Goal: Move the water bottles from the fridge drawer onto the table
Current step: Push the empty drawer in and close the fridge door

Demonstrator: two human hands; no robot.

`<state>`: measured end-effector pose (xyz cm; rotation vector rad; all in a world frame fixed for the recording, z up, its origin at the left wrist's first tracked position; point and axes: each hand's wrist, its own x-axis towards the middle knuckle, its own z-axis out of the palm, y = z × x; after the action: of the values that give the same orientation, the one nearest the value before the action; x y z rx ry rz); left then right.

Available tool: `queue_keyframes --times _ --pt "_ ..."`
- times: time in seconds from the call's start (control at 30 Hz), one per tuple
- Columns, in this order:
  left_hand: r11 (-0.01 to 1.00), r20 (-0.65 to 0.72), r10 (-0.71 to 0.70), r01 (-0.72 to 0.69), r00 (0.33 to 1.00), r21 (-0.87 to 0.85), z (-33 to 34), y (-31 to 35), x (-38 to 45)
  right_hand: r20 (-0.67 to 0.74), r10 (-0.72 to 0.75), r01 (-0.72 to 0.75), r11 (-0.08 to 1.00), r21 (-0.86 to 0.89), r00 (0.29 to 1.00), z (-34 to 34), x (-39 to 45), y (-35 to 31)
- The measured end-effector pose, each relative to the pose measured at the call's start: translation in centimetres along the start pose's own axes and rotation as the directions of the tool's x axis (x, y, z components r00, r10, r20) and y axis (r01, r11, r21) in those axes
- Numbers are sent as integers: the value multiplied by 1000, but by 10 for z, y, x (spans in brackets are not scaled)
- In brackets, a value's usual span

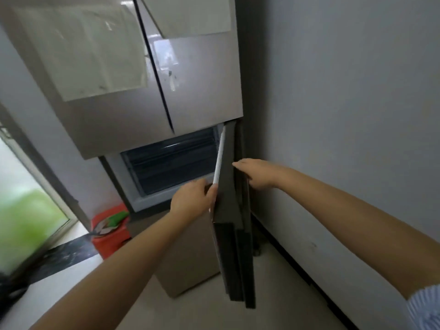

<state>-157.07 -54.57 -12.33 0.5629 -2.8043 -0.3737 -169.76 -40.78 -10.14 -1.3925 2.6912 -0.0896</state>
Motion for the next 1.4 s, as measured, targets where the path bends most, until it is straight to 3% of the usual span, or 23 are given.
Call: queue_keyframes --times 0.13,0.2,0.3,0.37,0.43,0.57,0.63,0.77,0.93,1.17,1.33,1.4 --pt "973 249 -149 186 957 -133 -22 -63 -24 47 -57 59 997 -51 997 29 49 -51" --pt "963 259 -223 254 940 -94 -30 -98 -34 34 -71 72 996 -52 997 42 77 -83" --pt "944 166 -329 325 929 53 -36 -148 -38 87 -102 108 992 -59 991 55 120 -128" --pt "929 92 -370 368 925 40 -34 -175 -31 81 -127 133 988 -76 989 59 148 -151" --pt "901 25 -433 433 901 -33 -31 -197 -15 22 -171 173 980 -99 985 58 174 -168" --pt "858 -144 -458 479 877 186 -35 -243 32 -229 -312 265 941 -213 922 51 233 -182" --pt "830 -191 -432 471 882 298 -37 -267 59 -317 -375 280 910 -306 871 50 266 -179" --pt "785 -283 -364 455 888 420 -33 -309 113 -319 -389 244 879 -409 864 46 325 -173" --pt "787 -359 -313 452 879 421 -20 -342 166 -419 -323 160 912 -378 848 42 382 -171" --pt "846 -496 -52 302 867 439 -42 -364 200 -668 -356 62 905 -421 653 57 400 -166" --pt "888 -562 78 199 823 415 -78 -361 223 -635 -367 71 895 -440 680 49 388 -173" --pt "891 -598 161 145 785 430 -95 -358 237 -660 -424 125 884 -450 620 35 381 -176"
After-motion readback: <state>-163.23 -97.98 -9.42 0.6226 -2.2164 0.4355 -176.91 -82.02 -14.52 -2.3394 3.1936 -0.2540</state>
